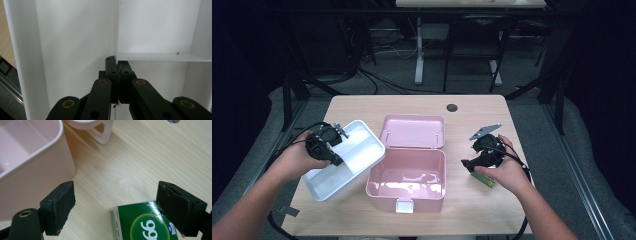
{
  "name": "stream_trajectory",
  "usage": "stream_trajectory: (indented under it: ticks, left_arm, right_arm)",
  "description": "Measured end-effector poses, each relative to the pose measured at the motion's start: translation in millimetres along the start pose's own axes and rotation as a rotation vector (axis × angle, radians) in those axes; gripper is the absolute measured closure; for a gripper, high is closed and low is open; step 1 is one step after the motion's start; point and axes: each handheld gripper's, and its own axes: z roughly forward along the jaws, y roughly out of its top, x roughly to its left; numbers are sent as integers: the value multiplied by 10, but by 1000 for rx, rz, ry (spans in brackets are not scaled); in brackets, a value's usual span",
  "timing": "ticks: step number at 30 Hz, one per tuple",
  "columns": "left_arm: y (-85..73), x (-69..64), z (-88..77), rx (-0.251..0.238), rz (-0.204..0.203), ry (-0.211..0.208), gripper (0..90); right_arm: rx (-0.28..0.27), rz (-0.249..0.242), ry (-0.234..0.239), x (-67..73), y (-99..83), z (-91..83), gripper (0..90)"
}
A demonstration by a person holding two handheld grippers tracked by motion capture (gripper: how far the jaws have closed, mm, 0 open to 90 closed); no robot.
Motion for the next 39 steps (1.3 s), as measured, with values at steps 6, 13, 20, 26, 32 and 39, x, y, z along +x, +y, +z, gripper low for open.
stream_trajectory:
  ticks: [6, 13, 20, 26, 32, 39]
  left_arm:
    - [-158, 166, 14, 9, -60, 30, 893]
    - [-305, 328, 148, 38, -117, 35, 893]
    - [-441, 421, 361, 59, -154, 56, 892]
    - [-529, 454, 588, 61, -191, 17, 892]
    - [-601, 482, 820, 100, -209, 20, 893]
    - [-670, 513, 1022, 121, -233, 3, 892]
  right_arm:
    - [71, -1, 3, -68, 5, 25, 177]
    - [126, 11, 41, -158, -5, 65, 248]
    - [167, 4, 6, -230, -7, 82, 182]
    - [187, -5, -2, -299, -2, 77, 133]
    - [244, -22, -17, -363, 3, 107, 91]
    - [285, -13, -15, -439, -19, 172, 69]
